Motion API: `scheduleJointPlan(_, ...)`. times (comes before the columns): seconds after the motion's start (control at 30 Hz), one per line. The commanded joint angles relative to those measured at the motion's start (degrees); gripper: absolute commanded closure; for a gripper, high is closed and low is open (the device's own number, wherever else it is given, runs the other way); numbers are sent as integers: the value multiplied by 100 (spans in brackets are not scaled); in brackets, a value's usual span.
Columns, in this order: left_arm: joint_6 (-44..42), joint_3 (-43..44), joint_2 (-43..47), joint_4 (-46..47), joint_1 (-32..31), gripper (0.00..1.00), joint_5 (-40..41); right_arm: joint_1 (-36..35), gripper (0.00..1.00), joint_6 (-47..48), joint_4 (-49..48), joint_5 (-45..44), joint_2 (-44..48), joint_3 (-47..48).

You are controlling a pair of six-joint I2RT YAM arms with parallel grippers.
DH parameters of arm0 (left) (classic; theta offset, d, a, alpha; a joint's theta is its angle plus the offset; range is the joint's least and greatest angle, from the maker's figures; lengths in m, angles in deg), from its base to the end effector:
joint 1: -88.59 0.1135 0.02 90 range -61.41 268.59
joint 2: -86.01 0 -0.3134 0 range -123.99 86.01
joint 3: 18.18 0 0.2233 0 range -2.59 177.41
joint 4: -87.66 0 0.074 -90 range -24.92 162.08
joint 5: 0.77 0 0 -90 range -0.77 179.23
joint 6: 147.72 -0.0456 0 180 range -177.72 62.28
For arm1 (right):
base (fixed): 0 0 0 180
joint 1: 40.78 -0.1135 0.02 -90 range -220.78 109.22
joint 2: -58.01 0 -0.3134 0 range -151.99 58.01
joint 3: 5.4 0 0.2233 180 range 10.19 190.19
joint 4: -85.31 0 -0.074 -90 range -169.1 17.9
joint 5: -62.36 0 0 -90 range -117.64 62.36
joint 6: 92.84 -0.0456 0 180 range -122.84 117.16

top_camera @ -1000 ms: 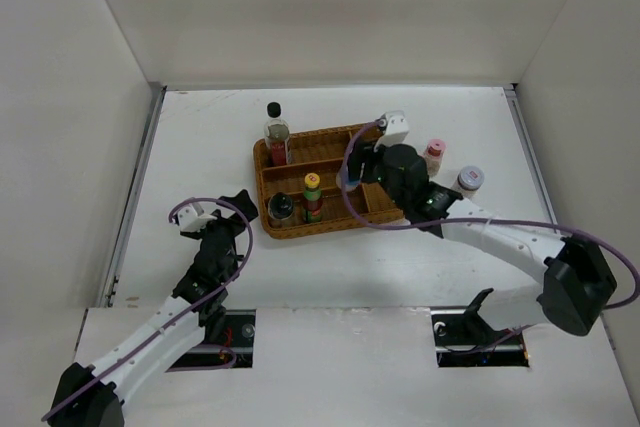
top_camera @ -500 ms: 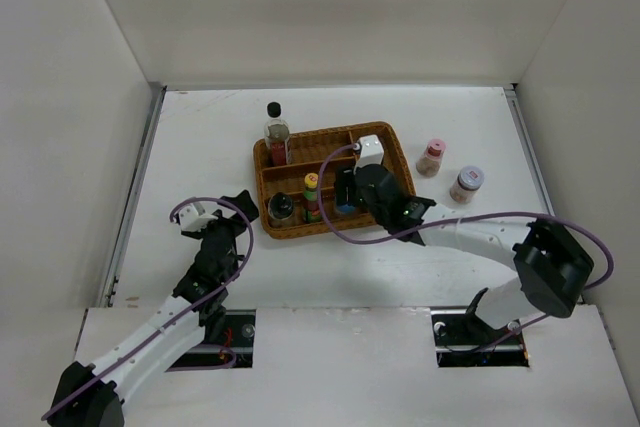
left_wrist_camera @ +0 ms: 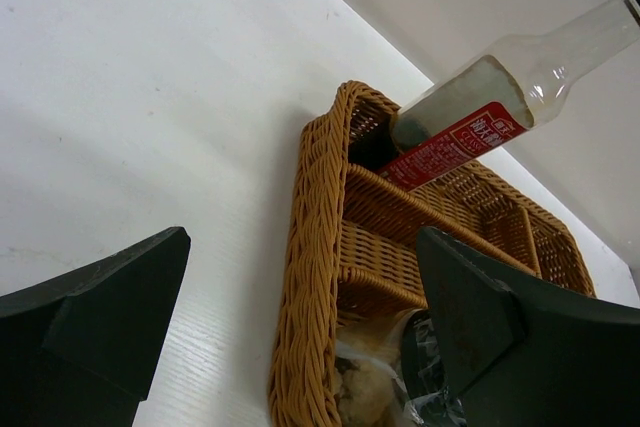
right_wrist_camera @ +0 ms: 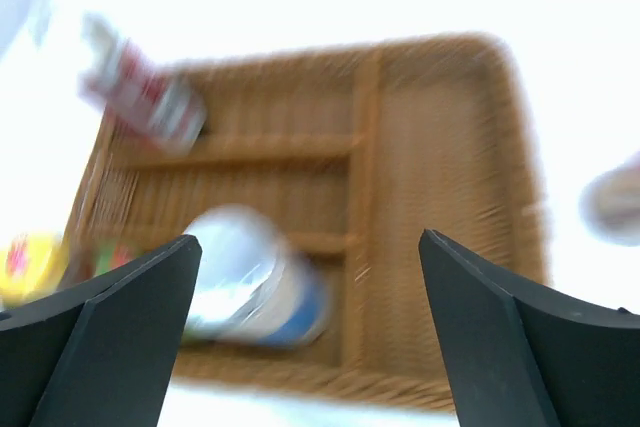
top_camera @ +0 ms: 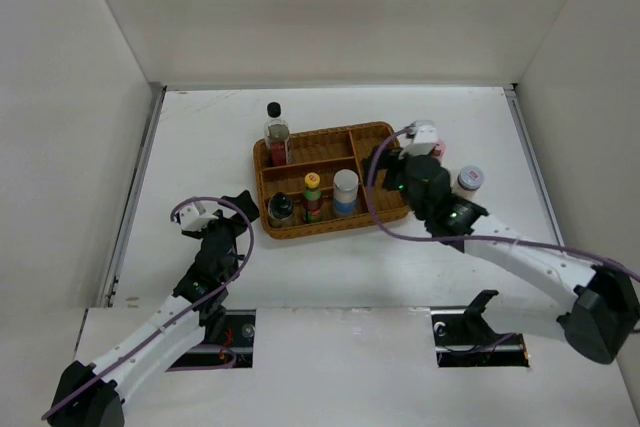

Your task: Organize the condiment bottles

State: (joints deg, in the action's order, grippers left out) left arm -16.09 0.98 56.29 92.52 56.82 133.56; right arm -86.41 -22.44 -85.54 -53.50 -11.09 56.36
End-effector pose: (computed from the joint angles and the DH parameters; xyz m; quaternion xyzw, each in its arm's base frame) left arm 0.0792 -0.0116 0.2174 -0.3112 0.6623 -0.1472 0.6655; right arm 0.1820 0.1576 0.3451 -0.0454 0.7910 0.1633 0.5879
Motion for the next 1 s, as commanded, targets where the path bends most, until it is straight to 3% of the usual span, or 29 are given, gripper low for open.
scheduleJointPlan(0.0, 65, -23, -8, 276, 44, 0, -57, 856, 2, -97, -147, -6, 476, -117)
scheduleJointPlan(0.2, 65, -41, 27, 267, 61, 0, -57, 2702, 0, 52, -77, -24, -611, 330)
scheduleJointPlan(0.47, 74, -41, 36, 276, 26, 0, -57, 3301, 1, 96, 73, 337, -2063, 1122)
scheduleJointPlan(0.53, 74, -41, 45, 276, 26, 0, -57, 3345, 9, 79, -6, 398, -2265, 1218)
scheduleJointPlan(0.63, 82, -41, -25, 276, 35, 0, -65, 3363, 35, 114, 19, 363, -2555, 1446)
scheduleJointPlan(0.73, 82, -41, 53, 276, 26, 0, -74, 3346, 52, 114, 143, 267, -2556, 1518)
scheduleJointPlan(0.97, 100, -50, -43, 337, 26, 0, -74, 2837, 55, 570, -226, -322, -1573, 1631)
